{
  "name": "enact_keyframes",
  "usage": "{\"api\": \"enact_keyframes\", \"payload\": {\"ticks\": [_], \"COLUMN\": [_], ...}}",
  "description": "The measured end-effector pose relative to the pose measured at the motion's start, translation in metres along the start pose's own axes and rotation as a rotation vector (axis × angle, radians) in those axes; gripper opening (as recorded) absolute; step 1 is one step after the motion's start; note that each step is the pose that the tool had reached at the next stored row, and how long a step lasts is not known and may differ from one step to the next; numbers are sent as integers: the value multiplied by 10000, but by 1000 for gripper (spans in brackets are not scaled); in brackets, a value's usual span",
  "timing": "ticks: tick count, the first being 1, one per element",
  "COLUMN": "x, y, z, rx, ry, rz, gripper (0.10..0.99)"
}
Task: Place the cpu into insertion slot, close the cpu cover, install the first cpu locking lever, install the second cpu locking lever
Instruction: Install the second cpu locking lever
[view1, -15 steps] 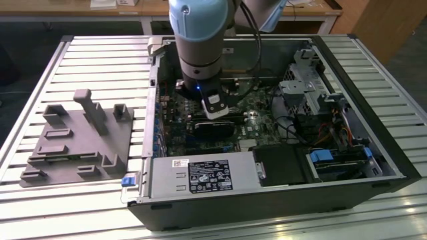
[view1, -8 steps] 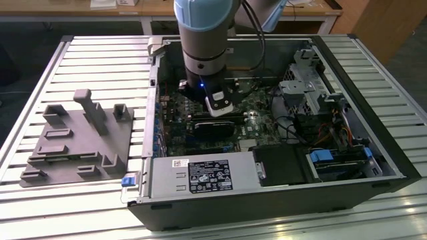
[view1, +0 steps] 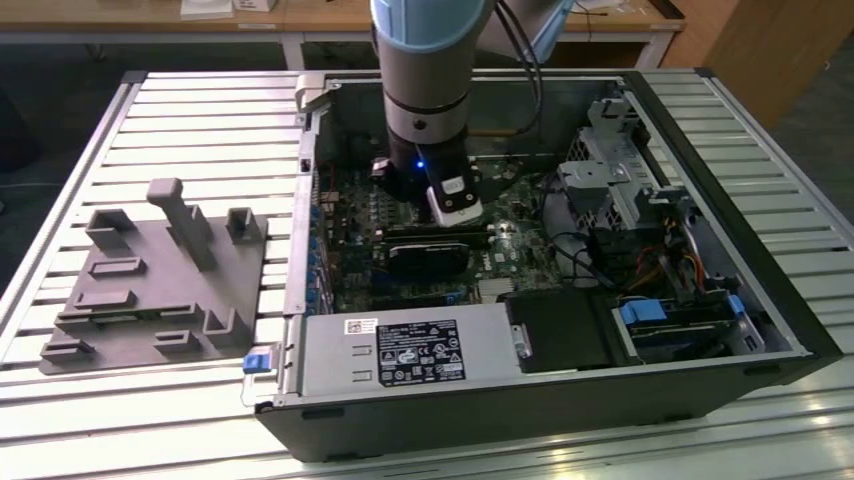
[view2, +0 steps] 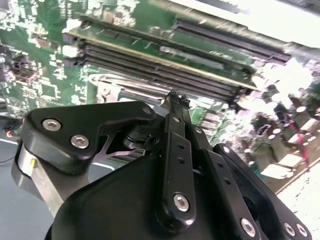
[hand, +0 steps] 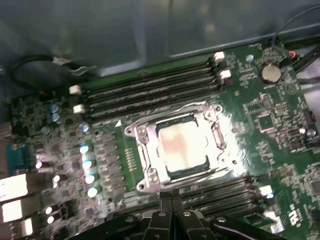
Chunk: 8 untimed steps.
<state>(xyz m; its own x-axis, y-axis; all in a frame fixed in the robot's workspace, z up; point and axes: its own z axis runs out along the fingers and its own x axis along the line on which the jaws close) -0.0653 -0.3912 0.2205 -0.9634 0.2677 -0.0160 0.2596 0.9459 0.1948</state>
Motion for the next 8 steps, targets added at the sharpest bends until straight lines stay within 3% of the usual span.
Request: {"api": "enact_keyframes", "payload": {"ticks": [8], "x": [-59], "y": [250], "z": [52], "rx": [51], "ry": [-14], "rz": [-4], "gripper": [106]}}
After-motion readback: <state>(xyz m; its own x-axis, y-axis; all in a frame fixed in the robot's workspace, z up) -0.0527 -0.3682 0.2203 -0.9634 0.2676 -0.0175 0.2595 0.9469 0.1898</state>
